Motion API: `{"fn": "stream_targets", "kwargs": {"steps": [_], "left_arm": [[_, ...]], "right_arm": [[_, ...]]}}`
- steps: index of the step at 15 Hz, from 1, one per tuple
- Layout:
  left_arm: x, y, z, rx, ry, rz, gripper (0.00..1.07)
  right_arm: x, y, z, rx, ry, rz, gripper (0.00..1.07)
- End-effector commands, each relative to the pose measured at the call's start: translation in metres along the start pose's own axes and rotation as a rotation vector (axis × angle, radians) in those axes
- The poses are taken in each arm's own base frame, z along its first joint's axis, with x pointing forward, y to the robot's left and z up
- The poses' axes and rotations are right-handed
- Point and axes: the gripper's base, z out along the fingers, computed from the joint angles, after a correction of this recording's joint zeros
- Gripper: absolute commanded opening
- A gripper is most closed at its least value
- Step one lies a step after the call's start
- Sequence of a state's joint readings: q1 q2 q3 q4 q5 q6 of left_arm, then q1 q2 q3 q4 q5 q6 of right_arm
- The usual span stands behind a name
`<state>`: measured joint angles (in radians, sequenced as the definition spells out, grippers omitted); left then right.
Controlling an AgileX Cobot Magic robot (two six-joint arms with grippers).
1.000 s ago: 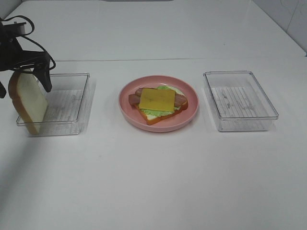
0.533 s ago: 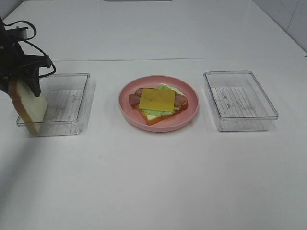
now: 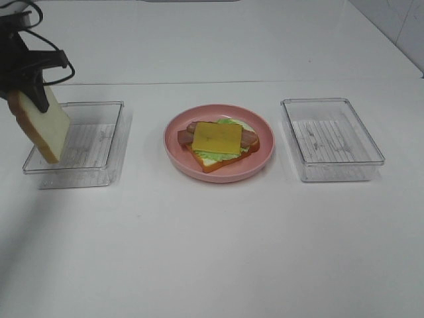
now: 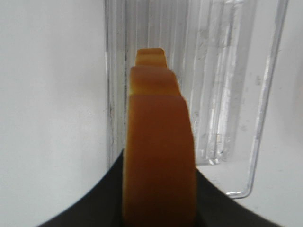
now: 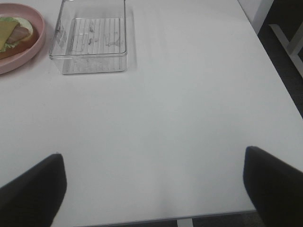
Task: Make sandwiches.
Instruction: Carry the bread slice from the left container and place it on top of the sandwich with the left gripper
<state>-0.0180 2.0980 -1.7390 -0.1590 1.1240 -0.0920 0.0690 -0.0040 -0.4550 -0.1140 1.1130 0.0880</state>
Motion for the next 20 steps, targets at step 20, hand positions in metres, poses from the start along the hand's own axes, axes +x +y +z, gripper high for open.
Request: {"fn": "stream_targets", "kwargs": {"steps": [20], "left_arm": [[0.021,-0.231,0.04,0.585,-0.147,0.138,0.0]], "right_arm": [[0.002,-0.001,-0.002,0.006,-0.039,-0.008,0.98]]}}
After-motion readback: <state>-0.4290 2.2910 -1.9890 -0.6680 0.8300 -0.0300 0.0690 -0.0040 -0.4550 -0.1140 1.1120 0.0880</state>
